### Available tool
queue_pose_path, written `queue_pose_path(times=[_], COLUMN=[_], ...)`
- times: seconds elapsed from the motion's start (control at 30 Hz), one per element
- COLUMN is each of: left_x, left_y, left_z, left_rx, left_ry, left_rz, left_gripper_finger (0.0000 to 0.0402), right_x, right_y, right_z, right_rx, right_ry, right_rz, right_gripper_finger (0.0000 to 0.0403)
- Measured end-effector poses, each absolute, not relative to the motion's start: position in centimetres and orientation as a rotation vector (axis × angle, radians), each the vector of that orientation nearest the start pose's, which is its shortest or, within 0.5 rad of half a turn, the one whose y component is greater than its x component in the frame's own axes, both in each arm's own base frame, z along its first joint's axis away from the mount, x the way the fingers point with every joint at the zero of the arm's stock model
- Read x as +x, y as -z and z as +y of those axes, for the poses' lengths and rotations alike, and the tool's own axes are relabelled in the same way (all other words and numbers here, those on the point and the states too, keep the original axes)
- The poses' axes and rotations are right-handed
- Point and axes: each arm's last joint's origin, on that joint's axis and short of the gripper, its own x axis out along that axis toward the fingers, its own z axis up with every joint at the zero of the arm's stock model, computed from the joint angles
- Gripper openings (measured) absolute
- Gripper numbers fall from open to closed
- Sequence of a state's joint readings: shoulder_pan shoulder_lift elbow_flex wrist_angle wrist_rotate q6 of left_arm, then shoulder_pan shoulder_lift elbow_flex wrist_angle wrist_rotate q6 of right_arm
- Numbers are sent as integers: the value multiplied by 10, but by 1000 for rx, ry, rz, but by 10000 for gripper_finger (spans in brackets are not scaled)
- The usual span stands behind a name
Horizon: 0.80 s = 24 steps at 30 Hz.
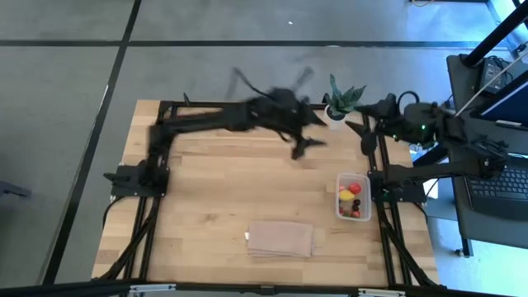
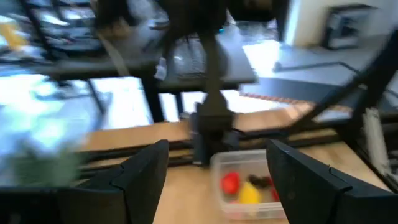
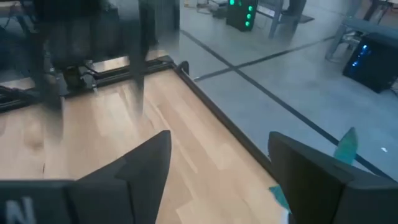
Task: Pick and placing Produce into tupperware
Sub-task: Return to Home Position
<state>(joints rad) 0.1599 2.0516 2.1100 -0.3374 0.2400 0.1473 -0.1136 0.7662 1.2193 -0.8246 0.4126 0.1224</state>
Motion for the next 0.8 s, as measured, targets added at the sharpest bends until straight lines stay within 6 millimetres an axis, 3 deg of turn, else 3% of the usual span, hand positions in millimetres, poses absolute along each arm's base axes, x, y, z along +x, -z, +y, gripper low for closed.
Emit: queue_pose_path(times=[0.1,0.17,0.3,0.4,0.57,0.67,0.8], left_x=[430,408,368,320,260,222,188], left_y=[-412,-412,-386,-389,-351,-340,-305], left_z=[80,84,83,73,55,41,31], left_rx=[96,86,79,80,51,33,26], left_ry=[18,-29,-128,-238,-346,-435,-536], left_rz=[208,184,181,87,75,-22,-44], left_gripper_finger=[264,264,264,264,263,263,263], right_x=[105,102,100,106,117,118,114], right_y=[-391,-380,-363,-346,-307,-280,-259], right_z=[-23,-23,-22,-23,-28,-33,-39], right_rx=[67,72,61,-9,-110,-118,-106], right_ry=[534,534,530,520,628,719,758], right_rz=[315,291,243,200,166,188,140], right_gripper_finger=[269,269,269,269,269,269,269])
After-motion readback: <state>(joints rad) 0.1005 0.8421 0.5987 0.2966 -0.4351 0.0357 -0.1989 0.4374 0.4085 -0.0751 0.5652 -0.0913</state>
